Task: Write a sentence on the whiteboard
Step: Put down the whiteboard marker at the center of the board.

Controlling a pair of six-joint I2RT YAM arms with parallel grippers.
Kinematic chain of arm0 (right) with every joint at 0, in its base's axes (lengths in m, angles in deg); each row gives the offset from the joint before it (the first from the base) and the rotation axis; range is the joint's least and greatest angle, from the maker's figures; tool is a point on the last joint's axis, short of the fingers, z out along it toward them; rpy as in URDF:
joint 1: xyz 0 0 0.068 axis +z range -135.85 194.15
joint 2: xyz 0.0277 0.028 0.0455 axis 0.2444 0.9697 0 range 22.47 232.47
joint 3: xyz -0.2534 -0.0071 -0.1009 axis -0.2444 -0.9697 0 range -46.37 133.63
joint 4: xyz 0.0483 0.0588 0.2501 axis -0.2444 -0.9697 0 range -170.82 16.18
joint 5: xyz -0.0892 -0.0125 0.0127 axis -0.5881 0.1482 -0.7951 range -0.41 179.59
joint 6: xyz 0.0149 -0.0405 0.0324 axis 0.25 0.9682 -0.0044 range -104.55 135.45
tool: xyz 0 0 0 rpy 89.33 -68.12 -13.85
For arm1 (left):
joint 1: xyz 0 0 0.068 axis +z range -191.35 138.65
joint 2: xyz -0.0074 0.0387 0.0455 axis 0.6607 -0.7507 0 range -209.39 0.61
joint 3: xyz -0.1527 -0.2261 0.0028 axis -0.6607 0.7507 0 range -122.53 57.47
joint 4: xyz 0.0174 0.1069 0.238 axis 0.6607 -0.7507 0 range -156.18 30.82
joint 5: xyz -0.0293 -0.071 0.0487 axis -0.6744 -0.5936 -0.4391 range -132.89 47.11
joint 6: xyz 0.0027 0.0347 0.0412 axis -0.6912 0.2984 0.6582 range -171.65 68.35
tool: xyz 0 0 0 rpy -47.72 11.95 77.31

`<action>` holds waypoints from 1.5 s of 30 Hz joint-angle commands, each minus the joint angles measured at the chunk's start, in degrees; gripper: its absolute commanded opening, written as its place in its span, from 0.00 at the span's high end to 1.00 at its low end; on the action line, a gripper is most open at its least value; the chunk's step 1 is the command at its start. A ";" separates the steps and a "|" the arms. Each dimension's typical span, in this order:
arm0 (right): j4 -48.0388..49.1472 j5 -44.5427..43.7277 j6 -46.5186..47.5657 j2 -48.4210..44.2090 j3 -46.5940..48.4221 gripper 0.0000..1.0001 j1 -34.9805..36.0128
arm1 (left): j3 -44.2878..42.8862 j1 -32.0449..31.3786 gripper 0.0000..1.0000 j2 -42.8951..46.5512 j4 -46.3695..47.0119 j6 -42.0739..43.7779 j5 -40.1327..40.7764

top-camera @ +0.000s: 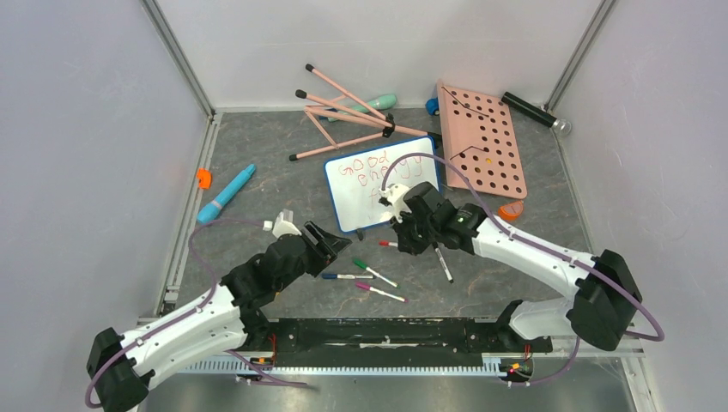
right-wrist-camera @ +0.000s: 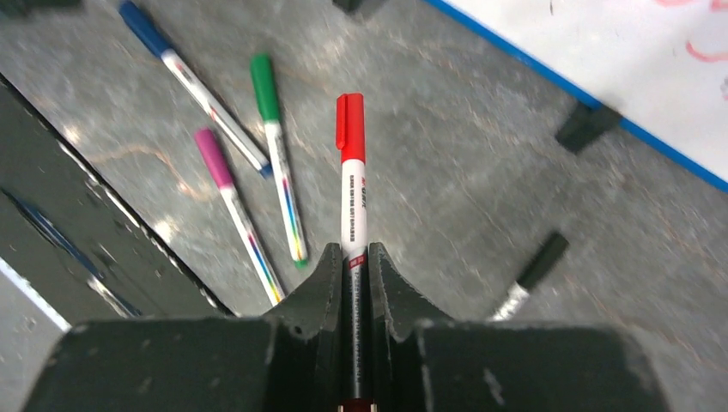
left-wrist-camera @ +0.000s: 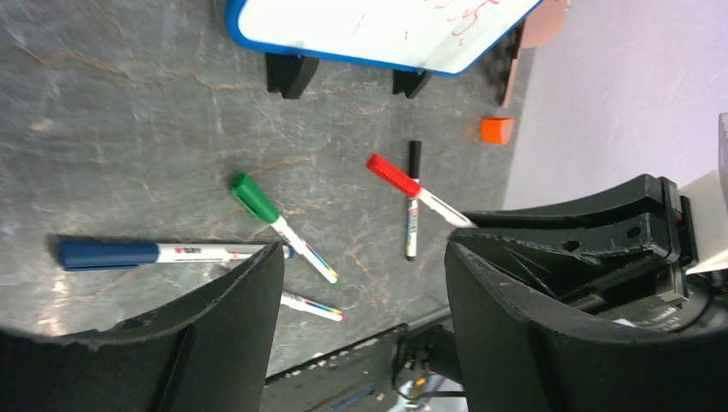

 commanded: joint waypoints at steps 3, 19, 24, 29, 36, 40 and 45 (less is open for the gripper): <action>-22.68 -6.92 6.29 1.12 9.23 1.00 0.07 | -8.17 0.43 0.25 1.31 -8.64 20.00 5.54; -27.19 -15.02 5.58 19.02 14.17 1.00 5.95 | -13.68 0.52 0.21 1.48 -18.27 26.75 14.72; -21.78 -13.26 5.12 13.67 14.29 1.00 5.86 | -13.21 0.59 0.21 1.82 -18.22 26.86 14.80; -10.62 -11.77 7.36 6.29 8.58 0.94 5.51 | -15.03 1.09 0.21 -0.65 -17.65 30.10 15.31; 5.92 -8.08 5.82 1.68 -3.92 0.42 2.64 | -17.18 2.61 0.12 -4.44 -17.74 34.56 17.64; 12.79 -7.96 4.60 -4.87 -8.84 0.37 -0.51 | -16.69 2.78 0.01 -3.18 -13.69 42.91 17.10; 19.82 -20.46 1.85 -15.15 -14.51 0.37 -2.79 | -8.99 2.73 0.00 4.49 -1.00 53.92 15.64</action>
